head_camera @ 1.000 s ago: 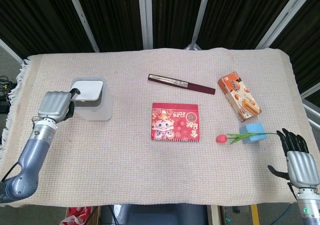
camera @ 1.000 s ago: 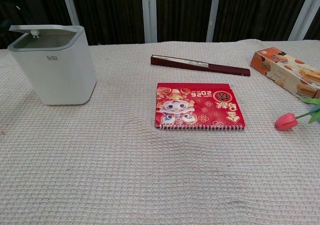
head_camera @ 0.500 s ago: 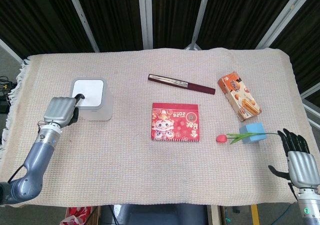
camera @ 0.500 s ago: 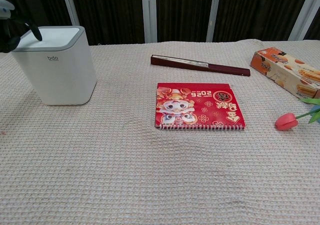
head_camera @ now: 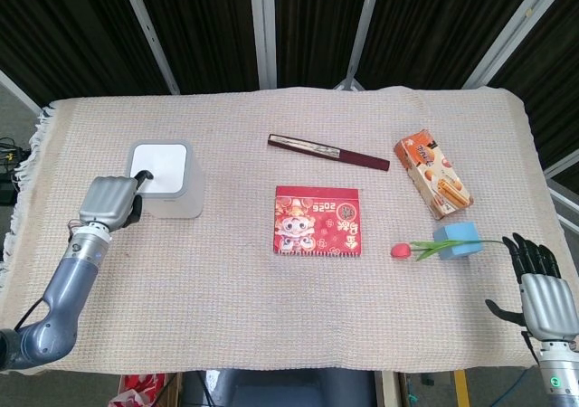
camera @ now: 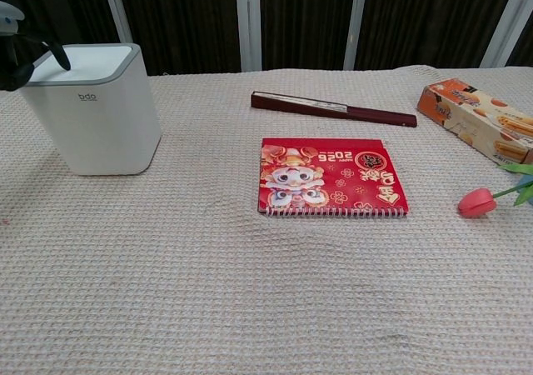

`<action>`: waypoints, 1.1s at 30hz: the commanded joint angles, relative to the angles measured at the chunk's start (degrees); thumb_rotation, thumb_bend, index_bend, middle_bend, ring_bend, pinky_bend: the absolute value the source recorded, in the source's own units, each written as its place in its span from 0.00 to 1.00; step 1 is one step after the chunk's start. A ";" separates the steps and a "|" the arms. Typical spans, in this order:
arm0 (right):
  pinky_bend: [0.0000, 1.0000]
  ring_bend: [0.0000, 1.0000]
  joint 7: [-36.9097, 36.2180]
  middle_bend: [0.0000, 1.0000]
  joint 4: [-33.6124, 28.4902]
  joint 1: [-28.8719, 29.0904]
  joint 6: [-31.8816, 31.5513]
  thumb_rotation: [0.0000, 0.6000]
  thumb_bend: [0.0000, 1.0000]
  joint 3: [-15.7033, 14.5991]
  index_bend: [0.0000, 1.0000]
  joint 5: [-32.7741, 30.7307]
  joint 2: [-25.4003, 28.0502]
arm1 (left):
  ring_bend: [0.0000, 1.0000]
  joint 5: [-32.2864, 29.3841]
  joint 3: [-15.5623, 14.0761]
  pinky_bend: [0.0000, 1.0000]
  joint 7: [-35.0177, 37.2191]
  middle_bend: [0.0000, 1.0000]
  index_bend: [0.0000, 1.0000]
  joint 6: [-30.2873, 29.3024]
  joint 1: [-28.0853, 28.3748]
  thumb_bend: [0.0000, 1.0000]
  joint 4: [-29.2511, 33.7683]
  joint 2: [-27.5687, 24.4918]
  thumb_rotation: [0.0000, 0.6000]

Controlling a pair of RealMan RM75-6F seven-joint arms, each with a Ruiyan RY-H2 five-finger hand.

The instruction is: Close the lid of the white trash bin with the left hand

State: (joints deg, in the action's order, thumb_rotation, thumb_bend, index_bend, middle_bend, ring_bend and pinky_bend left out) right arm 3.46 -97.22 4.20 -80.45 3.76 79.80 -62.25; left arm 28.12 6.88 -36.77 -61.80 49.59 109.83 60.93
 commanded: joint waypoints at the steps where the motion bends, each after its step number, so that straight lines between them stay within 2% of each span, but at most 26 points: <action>1: 0.00 0.00 -0.04 0.00 -0.06 -0.02 -0.02 1.00 0.19 -0.02 0.00 0.02 0.02 | 0.98 -0.27 -0.29 0.98 -0.24 1.00 0.25 0.13 0.00 0.72 0.17 -0.24 1.00; 12: 0.00 0.00 -1.46 0.00 -0.88 -0.16 0.26 1.00 0.19 -0.23 0.00 0.17 0.40 | 0.98 -0.18 -0.56 0.98 0.50 1.00 0.23 -0.13 -0.37 0.72 1.41 -1.14 1.00; 19: 0.00 0.00 -1.81 0.00 -0.86 -0.15 0.50 1.00 0.19 -0.31 0.00 0.13 0.44 | 0.97 7.29 2.05 0.98 5.72 1.00 0.17 -3.81 -2.41 0.70 2.80 -2.26 1.00; 21: 0.00 0.00 -1.99 0.00 -0.86 -0.06 0.91 1.00 0.19 -0.33 0.00 -0.13 0.52 | 0.93 10.04 3.12 0.95 8.04 0.96 0.12 -5.16 -3.36 0.66 3.25 -3.01 1.00; 22: 0.00 0.00 -2.18 0.00 -0.93 -0.03 1.10 1.00 0.19 -0.35 0.00 -0.22 0.59 | 0.89 11.50 3.54 0.94 9.28 0.93 0.09 -5.91 -3.99 0.63 3.50 -3.41 1.00; 25: 0.00 0.00 -2.25 0.00 -0.87 0.05 1.20 1.00 0.19 -0.52 0.00 0.21 0.76 | 0.67 15.60 3.26 0.82 11.71 0.62 0.01 -7.51 -6.17 0.50 4.77 -4.75 1.00; 27: 0.00 0.00 -1.98 0.00 -0.50 0.16 1.21 1.00 0.19 -0.78 0.00 0.96 0.83 | 0.38 19.48 1.85 0.59 13.08 0.23 0.00 -9.32 -8.64 0.38 6.23 -5.79 1.00; 30: 0.00 0.00 -1.58 0.00 0.18 0.28 1.11 1.00 0.19 -1.11 0.00 1.99 0.87 | 0.09 24.85 -1.07 0.34 15.15 0.02 0.00 -12.38 -12.94 0.27 7.47 -6.38 1.00; 32: 0.00 0.00 -0.83 0.00 0.94 0.29 0.32 1.00 0.19 -1.26 0.00 3.29 0.82 | 0.00 29.63 -3.59 0.26 16.92 0.00 0.00 -15.49 -16.65 0.22 6.93 -5.95 1.00; 33: 0.00 0.00 -0.61 0.00 1.20 0.23 -0.19 1.00 0.19 -1.29 0.00 3.88 0.80 | 0.00 31.50 -4.64 0.22 17.51 0.00 0.00 -16.78 -18.10 0.20 6.46 -5.72 1.00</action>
State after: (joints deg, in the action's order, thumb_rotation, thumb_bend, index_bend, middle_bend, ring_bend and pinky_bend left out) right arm 2.38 -96.52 4.45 -79.98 2.61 82.90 -61.42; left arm 53.90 5.84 -22.06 -74.29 36.41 116.22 55.35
